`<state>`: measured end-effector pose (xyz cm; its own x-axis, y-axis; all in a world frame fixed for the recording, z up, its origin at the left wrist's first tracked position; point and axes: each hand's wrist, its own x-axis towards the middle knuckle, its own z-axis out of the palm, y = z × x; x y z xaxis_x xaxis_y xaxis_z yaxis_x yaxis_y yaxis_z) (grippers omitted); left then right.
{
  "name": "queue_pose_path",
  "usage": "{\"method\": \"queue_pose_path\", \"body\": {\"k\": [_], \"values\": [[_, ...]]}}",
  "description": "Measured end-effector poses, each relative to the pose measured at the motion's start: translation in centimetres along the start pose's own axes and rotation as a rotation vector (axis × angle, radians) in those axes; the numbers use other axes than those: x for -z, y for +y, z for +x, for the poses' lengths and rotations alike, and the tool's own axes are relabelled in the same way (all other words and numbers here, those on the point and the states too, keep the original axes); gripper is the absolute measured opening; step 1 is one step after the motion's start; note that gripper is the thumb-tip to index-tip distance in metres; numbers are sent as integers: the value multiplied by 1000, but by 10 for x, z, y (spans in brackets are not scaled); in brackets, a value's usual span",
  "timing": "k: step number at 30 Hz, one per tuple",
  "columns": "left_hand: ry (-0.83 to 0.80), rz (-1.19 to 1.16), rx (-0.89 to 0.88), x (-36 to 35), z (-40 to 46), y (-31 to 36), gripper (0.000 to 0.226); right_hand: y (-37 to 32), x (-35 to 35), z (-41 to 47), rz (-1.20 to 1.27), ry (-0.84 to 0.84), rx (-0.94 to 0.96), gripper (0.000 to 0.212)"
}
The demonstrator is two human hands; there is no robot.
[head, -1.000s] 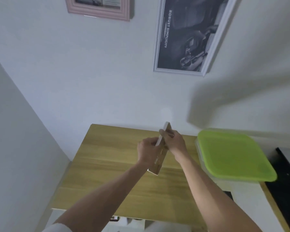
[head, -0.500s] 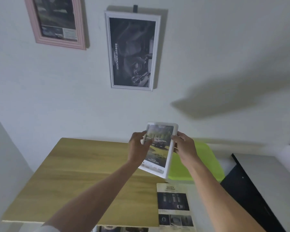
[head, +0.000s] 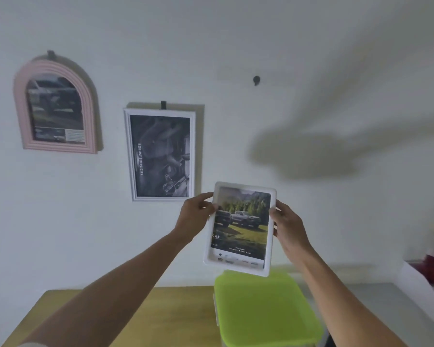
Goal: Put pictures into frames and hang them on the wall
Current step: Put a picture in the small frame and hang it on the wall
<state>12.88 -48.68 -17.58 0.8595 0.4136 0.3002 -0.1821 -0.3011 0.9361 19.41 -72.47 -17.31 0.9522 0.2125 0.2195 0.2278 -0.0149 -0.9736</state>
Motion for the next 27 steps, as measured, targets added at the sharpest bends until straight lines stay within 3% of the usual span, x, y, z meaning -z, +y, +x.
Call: {"method": "queue_pose_path", "body": {"k": [7,16,27], "values": [[-26,59,-222,3,60,67,53,-66,9,50,-300,17,293,28],[4,206,-368,4,102,133,65,-122,21,99,-311,69,409,56],[131,438,-424,-13,169,185,68,-186,40,184,-391,25,489,61]]}}
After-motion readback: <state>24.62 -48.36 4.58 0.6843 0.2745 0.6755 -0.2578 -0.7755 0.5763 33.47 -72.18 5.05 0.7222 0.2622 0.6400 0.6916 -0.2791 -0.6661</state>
